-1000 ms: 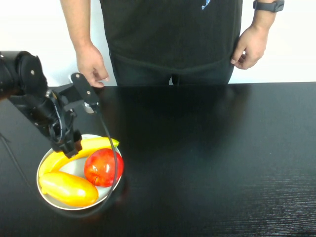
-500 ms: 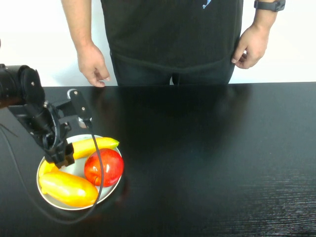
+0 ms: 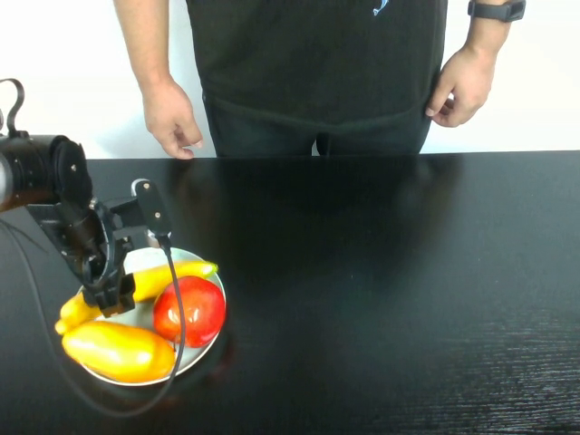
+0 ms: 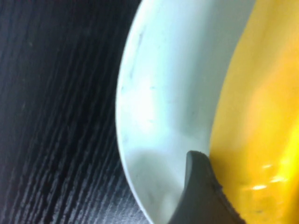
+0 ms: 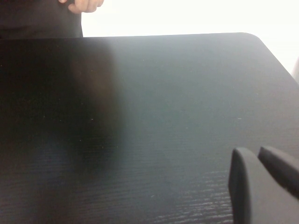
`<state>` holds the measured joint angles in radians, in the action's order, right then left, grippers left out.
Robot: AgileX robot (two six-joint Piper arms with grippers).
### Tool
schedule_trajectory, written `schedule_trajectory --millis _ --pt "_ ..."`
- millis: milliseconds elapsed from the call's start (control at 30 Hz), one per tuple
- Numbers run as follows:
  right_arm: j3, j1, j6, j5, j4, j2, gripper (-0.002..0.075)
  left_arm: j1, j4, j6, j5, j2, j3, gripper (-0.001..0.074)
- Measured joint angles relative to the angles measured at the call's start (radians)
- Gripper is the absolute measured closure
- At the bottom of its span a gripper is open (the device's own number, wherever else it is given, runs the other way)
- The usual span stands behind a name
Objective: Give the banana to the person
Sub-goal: Pick up the banana
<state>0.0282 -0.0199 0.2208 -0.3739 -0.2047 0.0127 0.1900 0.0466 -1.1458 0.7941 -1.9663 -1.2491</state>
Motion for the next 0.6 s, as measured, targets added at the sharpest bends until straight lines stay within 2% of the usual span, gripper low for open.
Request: schedule_trajectory --millis 367,500,600 --pt "0.000 0.000 0.000 0.000 0.000 0.000 0.0736 0.000 -0.008 -0.007 -0.012 -0.033 -0.005 0.0358" --pt "0.000 0.000 0.000 0.000 0.000 0.000 0.0736 0.000 -0.010 -0.003 -0.025 -0.039 -0.005 0.0426" --pt "0.000 0.000 0.000 0.000 0.000 0.000 0.0736 0.000 -0.010 -0.003 -0.025 -0.039 -0.005 0.0425"
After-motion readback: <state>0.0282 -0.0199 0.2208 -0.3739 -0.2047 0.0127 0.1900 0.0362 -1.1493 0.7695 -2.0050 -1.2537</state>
